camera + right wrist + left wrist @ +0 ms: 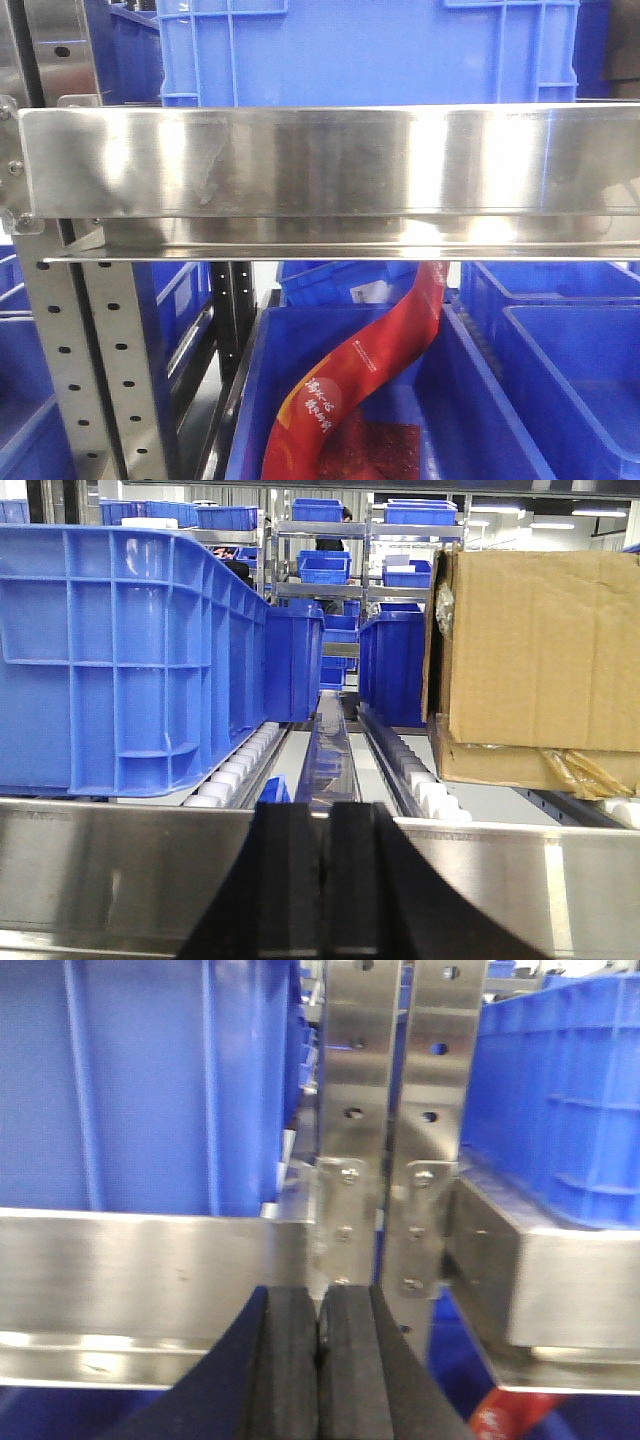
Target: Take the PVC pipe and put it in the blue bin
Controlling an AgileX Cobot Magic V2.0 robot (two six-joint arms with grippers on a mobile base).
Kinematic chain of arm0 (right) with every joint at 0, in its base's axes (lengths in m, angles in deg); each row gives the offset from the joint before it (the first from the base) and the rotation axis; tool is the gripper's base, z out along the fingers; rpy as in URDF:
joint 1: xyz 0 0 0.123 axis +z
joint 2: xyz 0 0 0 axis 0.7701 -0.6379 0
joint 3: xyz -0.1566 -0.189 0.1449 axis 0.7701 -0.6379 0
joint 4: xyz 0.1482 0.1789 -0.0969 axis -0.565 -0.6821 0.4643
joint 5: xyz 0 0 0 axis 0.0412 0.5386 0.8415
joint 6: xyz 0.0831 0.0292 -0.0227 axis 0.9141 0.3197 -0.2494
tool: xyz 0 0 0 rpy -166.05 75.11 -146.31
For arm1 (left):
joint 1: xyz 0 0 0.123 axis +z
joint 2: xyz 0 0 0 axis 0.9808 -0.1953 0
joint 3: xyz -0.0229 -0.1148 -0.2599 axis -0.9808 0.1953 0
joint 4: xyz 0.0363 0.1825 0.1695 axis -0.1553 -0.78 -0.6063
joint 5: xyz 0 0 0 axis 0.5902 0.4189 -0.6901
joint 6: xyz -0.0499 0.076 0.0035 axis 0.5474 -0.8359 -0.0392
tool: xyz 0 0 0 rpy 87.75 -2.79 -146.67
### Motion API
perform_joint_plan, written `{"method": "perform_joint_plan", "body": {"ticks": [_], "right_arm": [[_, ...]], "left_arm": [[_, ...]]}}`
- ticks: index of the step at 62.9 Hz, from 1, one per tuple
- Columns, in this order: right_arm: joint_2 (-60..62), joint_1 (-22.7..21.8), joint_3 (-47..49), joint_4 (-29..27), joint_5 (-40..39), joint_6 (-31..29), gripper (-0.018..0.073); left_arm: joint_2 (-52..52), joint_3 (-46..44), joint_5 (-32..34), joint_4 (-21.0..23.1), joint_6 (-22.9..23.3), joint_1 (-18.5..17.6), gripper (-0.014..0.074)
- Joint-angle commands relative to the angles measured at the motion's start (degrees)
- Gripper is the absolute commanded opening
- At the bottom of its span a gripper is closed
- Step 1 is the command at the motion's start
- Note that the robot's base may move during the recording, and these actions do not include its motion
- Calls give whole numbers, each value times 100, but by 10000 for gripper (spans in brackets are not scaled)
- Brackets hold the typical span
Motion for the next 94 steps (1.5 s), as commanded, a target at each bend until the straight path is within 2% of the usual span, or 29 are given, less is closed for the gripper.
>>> {"method": "perform_joint_plan", "body": {"ticks": [1,13,22,52,59,94], "right_arm": [[11,7,0,37,-102,6,-156],[11,7,0,37,-102,6,-156],[11,7,0,37,-102,6,-156],[11,7,0,37,-102,6,-156],[11,7,0,37,-102,6,-156],[11,7,0,37,-102,6,-156]], "left_arm": [[19,133,387,-129,37,13,-111],[19,454,1198,-129,37,13,-111],[19,662,1540,-129,37,13,-111],[19,920,1587,-106,37,13,-111],[19,920,1823,-106,37,13,-111],[19,920,1797,-236,37,13,-111]]}}
